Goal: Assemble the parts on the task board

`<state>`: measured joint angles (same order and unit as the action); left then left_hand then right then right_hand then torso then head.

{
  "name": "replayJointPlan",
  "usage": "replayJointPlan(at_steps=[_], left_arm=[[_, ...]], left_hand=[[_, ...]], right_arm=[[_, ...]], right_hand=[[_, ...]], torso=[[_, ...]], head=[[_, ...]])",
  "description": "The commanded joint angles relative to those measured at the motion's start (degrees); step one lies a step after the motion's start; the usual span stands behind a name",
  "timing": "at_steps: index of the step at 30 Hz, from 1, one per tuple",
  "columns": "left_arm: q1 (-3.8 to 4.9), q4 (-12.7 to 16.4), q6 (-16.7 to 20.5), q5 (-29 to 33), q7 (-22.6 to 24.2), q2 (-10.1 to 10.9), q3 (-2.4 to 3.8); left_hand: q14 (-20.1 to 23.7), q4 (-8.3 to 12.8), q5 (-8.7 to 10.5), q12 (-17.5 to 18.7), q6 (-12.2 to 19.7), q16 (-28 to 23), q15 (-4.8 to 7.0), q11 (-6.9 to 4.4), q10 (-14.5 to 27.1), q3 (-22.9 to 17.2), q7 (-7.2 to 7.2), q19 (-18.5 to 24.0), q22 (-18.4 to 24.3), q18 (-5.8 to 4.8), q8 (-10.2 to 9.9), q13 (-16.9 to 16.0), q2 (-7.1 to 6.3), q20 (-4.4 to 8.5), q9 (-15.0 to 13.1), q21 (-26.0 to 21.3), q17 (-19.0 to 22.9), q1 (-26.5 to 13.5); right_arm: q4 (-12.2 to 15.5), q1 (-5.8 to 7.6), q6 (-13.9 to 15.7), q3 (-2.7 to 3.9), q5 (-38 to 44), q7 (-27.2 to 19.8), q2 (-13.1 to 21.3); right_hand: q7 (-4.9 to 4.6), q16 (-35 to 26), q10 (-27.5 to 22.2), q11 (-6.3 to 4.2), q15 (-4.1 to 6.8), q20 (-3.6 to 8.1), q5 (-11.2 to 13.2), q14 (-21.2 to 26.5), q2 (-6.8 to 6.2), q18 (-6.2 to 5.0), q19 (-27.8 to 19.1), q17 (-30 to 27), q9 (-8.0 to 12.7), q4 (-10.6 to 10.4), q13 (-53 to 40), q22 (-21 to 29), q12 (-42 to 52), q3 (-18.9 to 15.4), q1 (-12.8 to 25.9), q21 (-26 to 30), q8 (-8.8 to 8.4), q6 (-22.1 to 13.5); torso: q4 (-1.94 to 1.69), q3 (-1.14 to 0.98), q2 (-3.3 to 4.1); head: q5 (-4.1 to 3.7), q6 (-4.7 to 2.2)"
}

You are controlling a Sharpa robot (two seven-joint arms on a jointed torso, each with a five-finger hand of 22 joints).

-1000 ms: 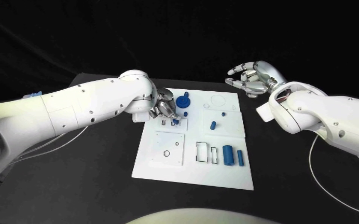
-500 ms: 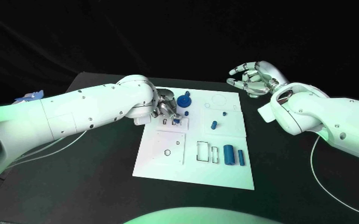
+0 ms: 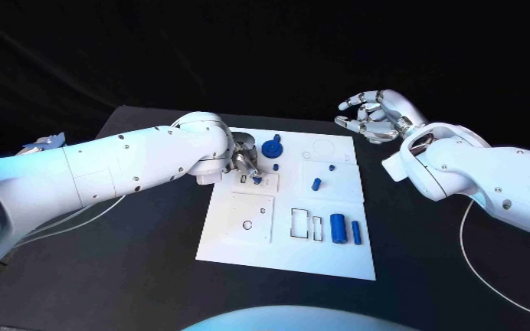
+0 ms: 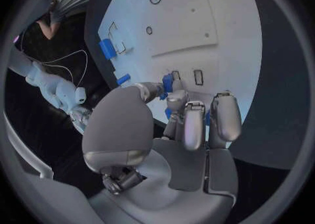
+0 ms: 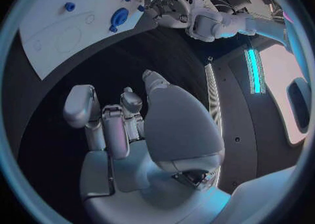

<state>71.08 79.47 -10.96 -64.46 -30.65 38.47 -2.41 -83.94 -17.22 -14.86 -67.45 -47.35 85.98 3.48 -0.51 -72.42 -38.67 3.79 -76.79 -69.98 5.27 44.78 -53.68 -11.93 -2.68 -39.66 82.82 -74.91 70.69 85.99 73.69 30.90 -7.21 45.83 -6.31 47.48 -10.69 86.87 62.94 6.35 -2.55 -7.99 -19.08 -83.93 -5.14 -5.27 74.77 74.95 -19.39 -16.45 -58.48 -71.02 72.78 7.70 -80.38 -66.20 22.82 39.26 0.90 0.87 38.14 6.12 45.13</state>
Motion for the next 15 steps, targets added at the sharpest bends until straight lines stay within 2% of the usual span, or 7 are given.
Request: replayJointPlan(at_steps=[1,15], left_arm=[[-0.06,-0.02,-1.1,-1.22,-1.11,-0.16,0.02],[-0.15,-0.2,-1.73,-1.57,-1.25,-0.28,0.0]], left_hand=[[-4.0,12.27,-0.53,-0.41,-0.56,0.25,0.45,-0.08,-0.55,-12.54,0.0,-0.29,-0.14,-0.97,0.37,-0.12,-0.2,0.09,-0.16,0.3,-6.62,-0.6],[-4.01,12.37,-0.76,-0.54,-0.65,0.25,0.49,-0.12,-0.72,-12.7,-0.04,-0.29,-0.12,-0.97,0.4,-0.33,-0.27,0.12,-0.22,0.3,-6.61,-0.79]], right_arm=[[0.1,-0.04,0.32,0.01,1.52,-0.81,0.0],[-0.05,-0.18,0.16,0.01,1.55,-0.8,-0.12]], right_hand=[[-0.55,-0.33,-0.34,0.02,0.51,-0.01,-0.38,-2.83,-0.18,-0.78,-0.55,3.13,0.09,0.02,0.05,0.05,-0.3,0.29,0.2,0.21,0.24,-0.26],[-0.54,-0.35,-0.31,0.02,0.51,-0.01,-0.38,-2.82,-0.19,-0.79,-0.57,3.13,0.11,0.0,0.05,0.07,-0.32,0.33,0.24,0.26,0.26,-0.26]], torso=[[-0.03,0.01,0.02],[-0.12,0.05,0.05]], head=[[-0.03,0.06],[0.06,0.21]])
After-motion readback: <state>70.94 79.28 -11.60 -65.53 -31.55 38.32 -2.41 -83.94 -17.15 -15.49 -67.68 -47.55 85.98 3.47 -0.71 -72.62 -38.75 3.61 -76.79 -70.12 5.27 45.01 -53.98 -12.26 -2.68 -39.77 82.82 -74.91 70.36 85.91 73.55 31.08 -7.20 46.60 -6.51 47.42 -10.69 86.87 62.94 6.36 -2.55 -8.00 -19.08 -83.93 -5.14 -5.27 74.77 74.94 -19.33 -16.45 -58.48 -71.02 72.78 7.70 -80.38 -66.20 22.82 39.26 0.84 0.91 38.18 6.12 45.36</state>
